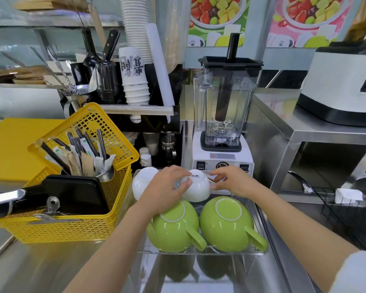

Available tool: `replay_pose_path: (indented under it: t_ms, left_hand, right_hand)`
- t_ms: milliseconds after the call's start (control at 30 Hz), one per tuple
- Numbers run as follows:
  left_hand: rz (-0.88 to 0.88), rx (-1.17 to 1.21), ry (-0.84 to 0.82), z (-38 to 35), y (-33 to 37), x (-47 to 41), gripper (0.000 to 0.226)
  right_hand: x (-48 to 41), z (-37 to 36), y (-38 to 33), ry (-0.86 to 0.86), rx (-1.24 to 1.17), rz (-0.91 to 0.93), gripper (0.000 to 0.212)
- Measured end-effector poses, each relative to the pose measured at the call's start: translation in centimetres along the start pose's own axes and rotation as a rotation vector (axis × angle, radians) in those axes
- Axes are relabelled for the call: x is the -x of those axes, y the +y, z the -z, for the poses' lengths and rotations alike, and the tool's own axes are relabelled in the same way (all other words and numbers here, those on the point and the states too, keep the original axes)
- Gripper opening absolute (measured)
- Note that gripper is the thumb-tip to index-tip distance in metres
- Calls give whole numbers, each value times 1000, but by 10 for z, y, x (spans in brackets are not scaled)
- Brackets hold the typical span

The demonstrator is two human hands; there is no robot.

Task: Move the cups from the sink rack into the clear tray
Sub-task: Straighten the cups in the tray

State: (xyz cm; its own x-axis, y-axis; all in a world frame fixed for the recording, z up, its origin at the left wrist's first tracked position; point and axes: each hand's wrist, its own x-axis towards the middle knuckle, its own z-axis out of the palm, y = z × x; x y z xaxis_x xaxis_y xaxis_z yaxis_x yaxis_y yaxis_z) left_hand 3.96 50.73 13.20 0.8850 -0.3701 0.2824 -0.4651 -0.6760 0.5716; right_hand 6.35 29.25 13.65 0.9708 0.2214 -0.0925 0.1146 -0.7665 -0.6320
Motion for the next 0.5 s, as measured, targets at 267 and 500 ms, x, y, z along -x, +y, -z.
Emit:
replay_pose_path:
  t_ms: [267,500]
  left_hand:
    - [-144,20,-23,10,28,10,51]
    - [-170,-20,-287,-4,53,13,62]
  right_hand:
    - [35,14,-1,137,-129,24,43]
    - [84,10,16,112,-277,35,37]
